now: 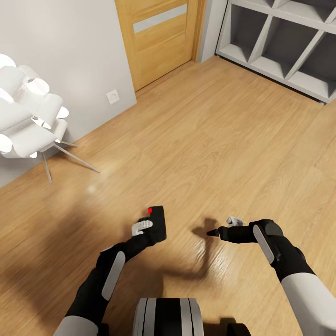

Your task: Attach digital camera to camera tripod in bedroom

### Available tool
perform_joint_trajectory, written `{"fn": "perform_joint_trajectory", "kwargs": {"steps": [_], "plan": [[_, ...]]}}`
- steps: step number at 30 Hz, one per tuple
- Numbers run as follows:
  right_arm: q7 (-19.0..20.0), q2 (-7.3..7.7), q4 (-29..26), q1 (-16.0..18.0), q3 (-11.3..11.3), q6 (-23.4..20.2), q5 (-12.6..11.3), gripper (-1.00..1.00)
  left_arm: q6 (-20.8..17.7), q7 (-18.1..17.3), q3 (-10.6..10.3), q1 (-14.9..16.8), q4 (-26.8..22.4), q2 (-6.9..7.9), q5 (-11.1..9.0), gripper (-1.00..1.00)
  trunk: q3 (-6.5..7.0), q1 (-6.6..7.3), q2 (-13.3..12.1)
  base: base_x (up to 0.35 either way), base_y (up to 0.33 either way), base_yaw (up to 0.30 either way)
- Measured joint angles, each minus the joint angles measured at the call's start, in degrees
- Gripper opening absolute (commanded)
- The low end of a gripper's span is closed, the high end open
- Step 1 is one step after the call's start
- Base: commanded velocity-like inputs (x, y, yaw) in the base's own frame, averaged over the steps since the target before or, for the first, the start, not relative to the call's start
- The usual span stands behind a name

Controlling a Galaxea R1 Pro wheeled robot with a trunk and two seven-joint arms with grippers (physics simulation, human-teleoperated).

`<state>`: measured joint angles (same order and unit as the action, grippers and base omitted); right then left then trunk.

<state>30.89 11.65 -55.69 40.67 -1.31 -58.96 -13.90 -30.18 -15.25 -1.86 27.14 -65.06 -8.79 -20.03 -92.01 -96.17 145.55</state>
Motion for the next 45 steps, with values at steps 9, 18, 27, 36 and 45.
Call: {"fn": "perform_joint_trajectory", "kwargs": {"steps": [9, 18, 27, 36, 45], "plan": [[0.1, -0.01, 0.0, 0.0, 0.0, 0.0, 0.0, 1.0, -4.6, 8.5, -7.6, 0.0, -16.6, 0.46, 0.3, -1.0, 0.0, 0.0, 0.0, 0.0, 0.0, 0.0], [0.0, -0.01, 0.0, 0.0, 0.0, 0.0, 0.0, 1.0, -4.7, 8.5, -8.0, -0.5, -17.3, 0.5, 0.2, -1.0, 0.0, 0.0, 0.0, 0.0, 0.0, 0.0], [0.0, -0.01, 0.0, 0.0, 0.0, 0.2, 0.0, 1.0, -11.8, 20.7, -7.4, -0.7, -16.0, 0.31, 1.0, -1.0, 0.0, 0.0, 0.0, 0.0, 0.0, 0.0], [0.0, -0.01, 0.0, 0.0, 0.0, 0.2, 0.0, 1.0, -13.3, 28.3, -8.7, -0.7, -17.8, -0.04, -0.1, -1.0, 0.0, 0.0, 0.0, 0.0, -0.019, 0.0], [0.1, -0.01, 0.0, 0.0, 0.0, 0.1, 0.0, 1.0, -4.4, 29.6, -15.8, -0.7, -17.5, 0.13, -0.6, -1.0, 0.0, 0.0, 0.0, 0.0, -0.003, 0.0]]}}
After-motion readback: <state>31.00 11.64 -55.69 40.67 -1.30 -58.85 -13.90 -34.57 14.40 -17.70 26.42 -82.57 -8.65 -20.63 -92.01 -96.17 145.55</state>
